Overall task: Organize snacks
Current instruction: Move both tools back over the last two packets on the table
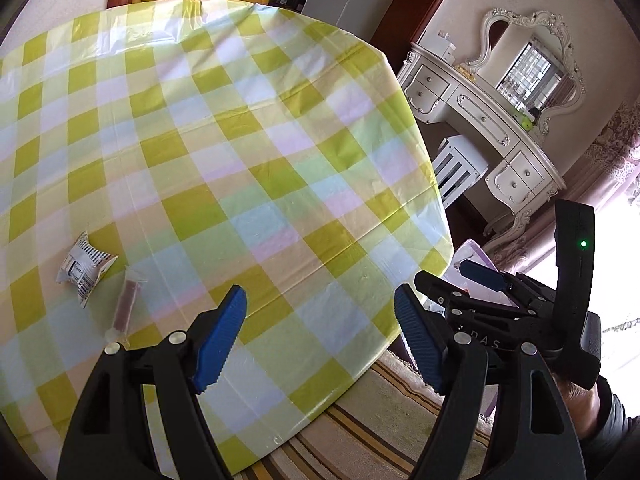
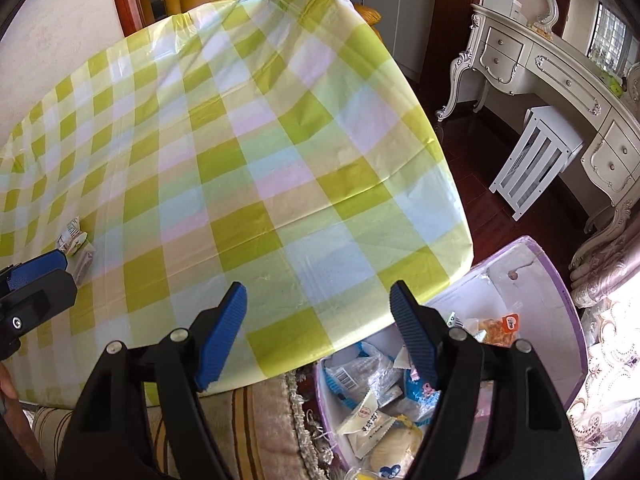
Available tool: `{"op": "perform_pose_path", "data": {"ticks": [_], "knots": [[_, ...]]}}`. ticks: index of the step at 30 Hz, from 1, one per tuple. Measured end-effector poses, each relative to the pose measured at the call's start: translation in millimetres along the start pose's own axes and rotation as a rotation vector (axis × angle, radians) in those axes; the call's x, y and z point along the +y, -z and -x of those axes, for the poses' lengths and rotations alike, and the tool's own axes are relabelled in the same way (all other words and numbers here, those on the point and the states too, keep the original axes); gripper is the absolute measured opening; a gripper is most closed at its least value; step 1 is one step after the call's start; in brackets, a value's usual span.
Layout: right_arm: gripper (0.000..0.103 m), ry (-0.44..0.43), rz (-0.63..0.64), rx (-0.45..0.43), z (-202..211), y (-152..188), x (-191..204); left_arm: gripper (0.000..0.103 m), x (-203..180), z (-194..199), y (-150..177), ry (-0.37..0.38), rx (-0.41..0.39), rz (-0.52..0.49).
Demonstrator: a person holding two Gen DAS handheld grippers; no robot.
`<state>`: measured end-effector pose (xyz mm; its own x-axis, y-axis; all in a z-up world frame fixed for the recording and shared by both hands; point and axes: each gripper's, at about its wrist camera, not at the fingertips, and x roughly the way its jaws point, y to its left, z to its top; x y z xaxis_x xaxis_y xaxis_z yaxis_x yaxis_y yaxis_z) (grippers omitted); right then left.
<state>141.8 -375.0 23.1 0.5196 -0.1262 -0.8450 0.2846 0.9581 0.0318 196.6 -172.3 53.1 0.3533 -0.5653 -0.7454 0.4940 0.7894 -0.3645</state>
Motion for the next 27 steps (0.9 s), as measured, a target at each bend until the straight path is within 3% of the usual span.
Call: {"op": "perform_pose_path", "data": {"ticks": [19,27], "knots": [[0.076,-0.125,0.071,-0.005,-8,-13,69,0.076,91,36,4,-0.083,-0.106,0.218],[0.076,-0.152,0.13,0.008,-17,-12,96,0.076,149,58,15,-0.162,-0.177,0.372]]}}
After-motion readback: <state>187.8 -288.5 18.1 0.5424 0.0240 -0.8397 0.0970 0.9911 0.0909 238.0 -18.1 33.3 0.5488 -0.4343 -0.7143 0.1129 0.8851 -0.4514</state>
